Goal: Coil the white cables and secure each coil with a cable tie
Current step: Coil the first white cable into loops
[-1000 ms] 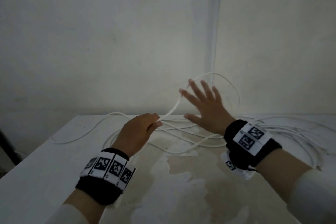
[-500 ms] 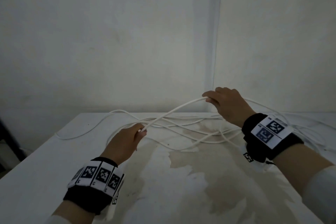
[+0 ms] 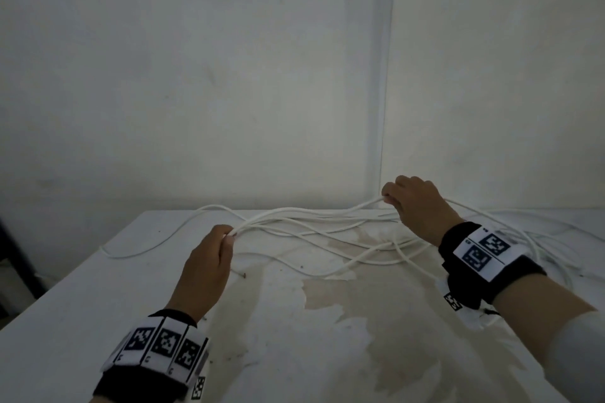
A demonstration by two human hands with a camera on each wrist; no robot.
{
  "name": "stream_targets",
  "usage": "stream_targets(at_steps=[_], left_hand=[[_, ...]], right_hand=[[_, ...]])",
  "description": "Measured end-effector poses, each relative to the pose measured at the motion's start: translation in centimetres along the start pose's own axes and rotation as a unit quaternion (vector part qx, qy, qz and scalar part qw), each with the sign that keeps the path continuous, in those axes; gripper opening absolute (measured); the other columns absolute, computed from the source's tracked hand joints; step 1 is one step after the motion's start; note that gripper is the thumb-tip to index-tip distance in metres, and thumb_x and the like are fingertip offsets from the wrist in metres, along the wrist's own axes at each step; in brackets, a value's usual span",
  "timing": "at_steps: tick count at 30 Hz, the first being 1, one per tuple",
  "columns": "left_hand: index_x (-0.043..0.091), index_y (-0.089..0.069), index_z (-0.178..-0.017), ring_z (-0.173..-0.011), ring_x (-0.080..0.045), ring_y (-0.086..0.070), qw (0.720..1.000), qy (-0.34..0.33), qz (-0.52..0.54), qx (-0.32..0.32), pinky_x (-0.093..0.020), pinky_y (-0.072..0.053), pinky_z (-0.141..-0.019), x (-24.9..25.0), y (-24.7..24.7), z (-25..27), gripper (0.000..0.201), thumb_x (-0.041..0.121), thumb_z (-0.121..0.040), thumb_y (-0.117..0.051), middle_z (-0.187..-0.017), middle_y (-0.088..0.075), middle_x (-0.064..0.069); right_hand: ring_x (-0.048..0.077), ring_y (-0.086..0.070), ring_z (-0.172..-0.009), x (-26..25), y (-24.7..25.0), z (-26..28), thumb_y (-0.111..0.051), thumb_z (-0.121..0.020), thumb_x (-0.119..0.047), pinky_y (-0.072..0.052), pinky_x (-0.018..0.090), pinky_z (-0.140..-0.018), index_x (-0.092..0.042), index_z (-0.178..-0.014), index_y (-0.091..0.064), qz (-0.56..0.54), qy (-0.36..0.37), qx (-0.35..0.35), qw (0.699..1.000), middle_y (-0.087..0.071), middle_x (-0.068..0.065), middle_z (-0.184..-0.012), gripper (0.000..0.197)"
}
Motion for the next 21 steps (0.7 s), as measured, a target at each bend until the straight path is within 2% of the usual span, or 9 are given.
stream_targets(at_steps=[1,3,6,9,12,13,15,19,21], left_hand=[[0.019,-0.047,-0.094,-0.053,-0.013,-0.039,1.0,-0.01,0.011,0.008,-0.025,-0.032,-0.052,0.6,0.2,0.1,0.012,0.018,-0.098,-0.036,-0.06,-0.043,0.002],[0.02,-0.048,-0.095,-0.052,-0.015,-0.039,0.999,-0.016,0.029,0.011,-0.026,-0.032,-0.052,1.7,0.2,0.1,0.012,0.018,-0.097,-0.036,-0.058,-0.042,0.001],[0.014,-0.053,-0.091,-0.049,-0.017,-0.032,0.997,0.02,0.073,0.008,-0.028,-0.027,-0.049,2.2,0.1,-0.3,0.017,0.018,-0.097,-0.038,-0.054,-0.038,-0.001],[0.013,-0.056,-0.089,-0.049,-0.018,-0.033,0.996,0.046,0.076,0.016,-0.029,-0.027,-0.049,2.2,0.2,-0.9,0.022,0.018,-0.098,-0.036,-0.054,-0.038,-0.003],[0.01,-0.056,-0.092,-0.049,-0.017,-0.036,0.998,0.026,0.054,0.027,-0.029,-0.029,-0.05,2.6,0.4,-1.2,0.023,0.019,-0.098,-0.036,-0.055,-0.041,-0.002],[0.011,-0.056,-0.093,-0.049,-0.016,-0.036,0.998,0.018,0.05,0.026,-0.029,-0.029,-0.051,2.8,0.4,-1.3,0.022,0.02,-0.098,-0.037,-0.055,-0.041,-0.001],[0.015,-0.055,-0.094,-0.049,-0.015,-0.036,0.999,0.007,0.038,0.012,-0.028,-0.029,-0.05,3.3,-0.1,-1.4,0.02,0.022,-0.098,-0.037,-0.054,-0.041,-0.001],[0.013,-0.057,-0.101,-0.048,-0.013,-0.038,1.0,-0.013,-0.005,-0.017,-0.025,-0.028,-0.048,4.5,-1.4,-1.8,0.024,0.024,-0.098,-0.036,-0.053,-0.041,0.002],[0.011,-0.057,-0.104,-0.049,-0.012,-0.038,0.999,-0.025,-0.033,-0.027,-0.025,-0.028,-0.049,4.9,-1.8,-1.9,0.026,0.024,-0.098,-0.035,-0.054,-0.041,0.003]], right_hand=[[0.022,-0.043,-0.039,-0.2,-0.8,0.2,-0.077,-0.056,0.006,-0.015,0.02,-0.046,-0.011,-0.06,-0.056,0.026,0.012,-0.025,0.999,-0.047,0.004,-0.053,0.027],[0.02,-0.044,-0.039,-0.7,-1.9,0.7,-0.083,-0.033,0.01,-0.013,0.021,-0.045,-0.013,-0.055,-0.057,0.068,0.027,-0.07,0.995,-0.047,0.002,-0.052,0.042],[0.018,-0.047,-0.041,-2.2,-2.6,1.2,-0.085,-0.025,0.007,-0.02,0.023,-0.046,-0.014,-0.052,-0.058,0.094,0.059,-0.087,0.99,-0.05,0.001,-0.051,0.044],[0.018,-0.05,-0.044,-4.1,-2.3,1.6,-0.085,-0.034,0.002,-0.028,0.023,-0.047,-0.014,-0.052,-0.058,0.099,0.112,-0.063,0.987,-0.051,0.001,-0.053,0.036],[0.02,-0.051,-0.044,-6.6,-1.5,2.5,-0.056,-0.058,0.001,-0.024,0.026,-0.056,-0.013,-0.06,-0.06,0.064,0.194,-0.001,0.979,-0.054,0.003,-0.057,0.015],[0.019,-0.05,-0.043,-7.5,-1.4,2.8,-0.05,-0.059,0.0,-0.027,0.026,-0.056,-0.015,-0.061,-0.061,0.056,0.219,0.012,0.974,-0.055,0.003,-0.058,0.019],[0.018,-0.05,-0.041,-9.1,-1.2,3.2,-0.051,-0.061,-0.006,-0.036,0.021,-0.048,-0.018,-0.062,-0.064,0.041,0.252,0.009,0.967,-0.056,0.002,-0.06,0.018],[0.015,-0.05,-0.045,-12.8,-0.6,3.9,-0.032,-0.069,-0.006,-0.035,0.019,-0.046,-0.017,-0.063,-0.065,0.023,0.302,0.013,0.953,-0.056,0.0,-0.062,0.035],[0.013,-0.048,-0.045,-14.2,-0.2,4.0,-0.034,-0.071,-0.005,-0.035,0.019,-0.046,-0.018,-0.061,-0.064,0.035,0.313,0.011,0.949,-0.055,-0.002,-0.06,0.035]])
Point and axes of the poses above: each hand's wrist, its own z-axis away from the middle knuckle, its own y-axis out of the back of the hand, x = y × z, the point moved 8 cm from there along -z, towards the middle knuckle
